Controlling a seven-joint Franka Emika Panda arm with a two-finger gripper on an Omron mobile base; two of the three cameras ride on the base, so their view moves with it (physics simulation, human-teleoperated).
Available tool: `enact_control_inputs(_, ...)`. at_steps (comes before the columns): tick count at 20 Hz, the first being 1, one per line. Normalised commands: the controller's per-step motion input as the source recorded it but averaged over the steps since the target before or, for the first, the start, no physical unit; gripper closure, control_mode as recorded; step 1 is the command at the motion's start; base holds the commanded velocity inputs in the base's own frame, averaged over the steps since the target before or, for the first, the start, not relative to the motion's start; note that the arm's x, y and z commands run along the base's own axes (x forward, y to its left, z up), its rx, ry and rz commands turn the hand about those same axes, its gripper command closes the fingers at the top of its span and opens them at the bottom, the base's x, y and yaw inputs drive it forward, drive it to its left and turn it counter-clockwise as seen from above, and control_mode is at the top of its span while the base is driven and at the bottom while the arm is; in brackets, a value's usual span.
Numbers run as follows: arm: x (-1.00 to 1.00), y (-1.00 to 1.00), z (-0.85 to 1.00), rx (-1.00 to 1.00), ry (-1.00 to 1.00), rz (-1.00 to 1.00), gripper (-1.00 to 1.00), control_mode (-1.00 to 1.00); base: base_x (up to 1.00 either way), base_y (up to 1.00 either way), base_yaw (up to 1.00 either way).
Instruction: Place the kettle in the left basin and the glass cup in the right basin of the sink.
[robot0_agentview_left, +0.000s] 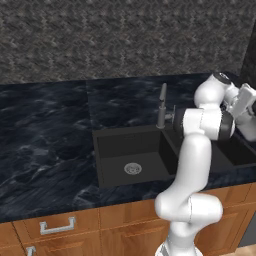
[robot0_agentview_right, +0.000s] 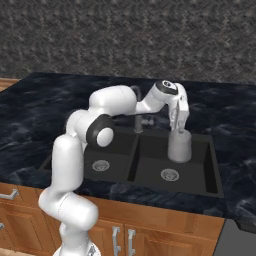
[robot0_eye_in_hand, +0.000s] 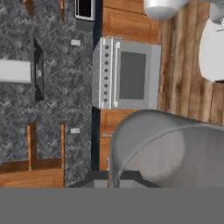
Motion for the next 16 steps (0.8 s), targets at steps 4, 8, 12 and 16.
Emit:
enact_control_inputs(4, 0.06, 0.0, -0.19, 0.18, -0.36, 0.22, 1.0, -1.0, 0.0, 0.0, 0.0)
enact_control_inputs(8, 0.08, 0.0, -0.19, 0.2, -0.35, 0.21, 1.0, -1.0, 0.0, 0.0, 0.0)
enact_control_inputs(12, 0.1, -0.01, -0.27, 0.23, -0.34, 0.2, 1.0, -1.0, 0.0, 0.0, 0.0)
enact_control_inputs(16, 0.18, 0.0, -0.3, 0.21, -0.35, 0.19, 1.0, -1.0, 0.0, 0.0, 0.0)
